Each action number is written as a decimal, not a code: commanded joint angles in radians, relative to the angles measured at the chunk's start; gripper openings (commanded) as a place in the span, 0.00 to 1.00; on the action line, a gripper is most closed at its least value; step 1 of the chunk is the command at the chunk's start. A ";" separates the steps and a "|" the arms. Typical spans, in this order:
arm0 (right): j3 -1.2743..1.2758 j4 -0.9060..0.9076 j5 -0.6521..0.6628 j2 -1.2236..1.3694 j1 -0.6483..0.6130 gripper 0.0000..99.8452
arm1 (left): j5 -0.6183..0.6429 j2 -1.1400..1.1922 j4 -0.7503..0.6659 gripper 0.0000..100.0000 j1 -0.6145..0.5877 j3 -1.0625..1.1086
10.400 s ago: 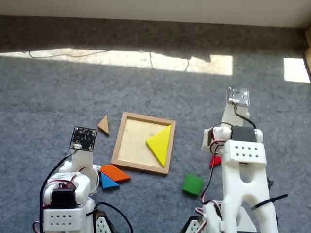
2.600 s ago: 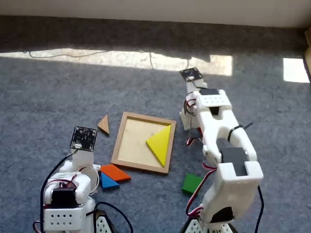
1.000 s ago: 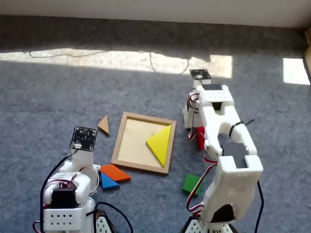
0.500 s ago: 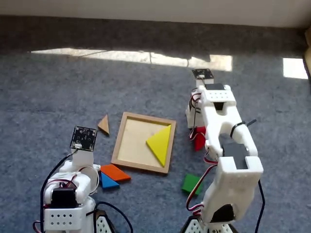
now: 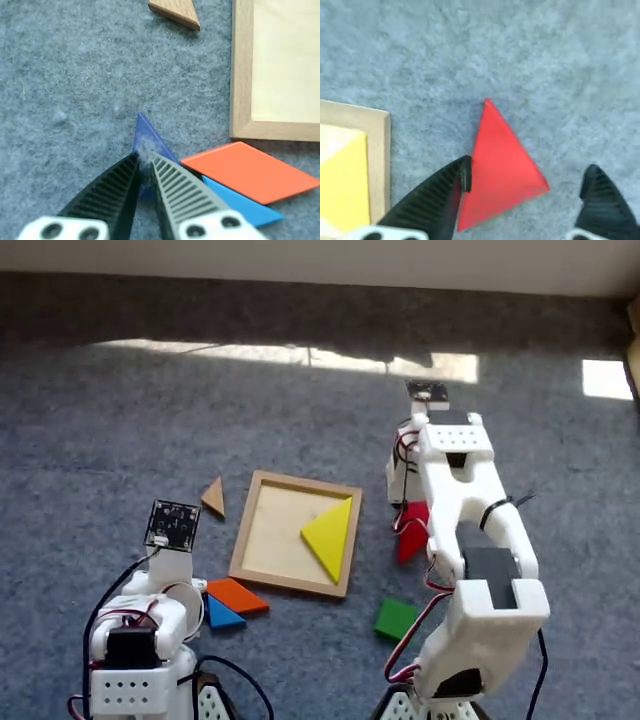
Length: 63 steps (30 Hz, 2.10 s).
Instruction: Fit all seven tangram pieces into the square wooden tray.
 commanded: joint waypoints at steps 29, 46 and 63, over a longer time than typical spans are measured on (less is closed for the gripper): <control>0.087 -0.081 0.153 0.073 -0.077 0.12 | 0.009 -0.033 0.006 0.01 -0.010 0.019; 0.179 -0.064 0.288 -0.315 -0.117 0.01 | 0.009 -0.033 0.006 0.01 -0.010 0.019; -0.137 0.051 0.450 -0.082 -0.521 0.01 | 0.009 -0.033 0.006 0.01 -0.010 0.019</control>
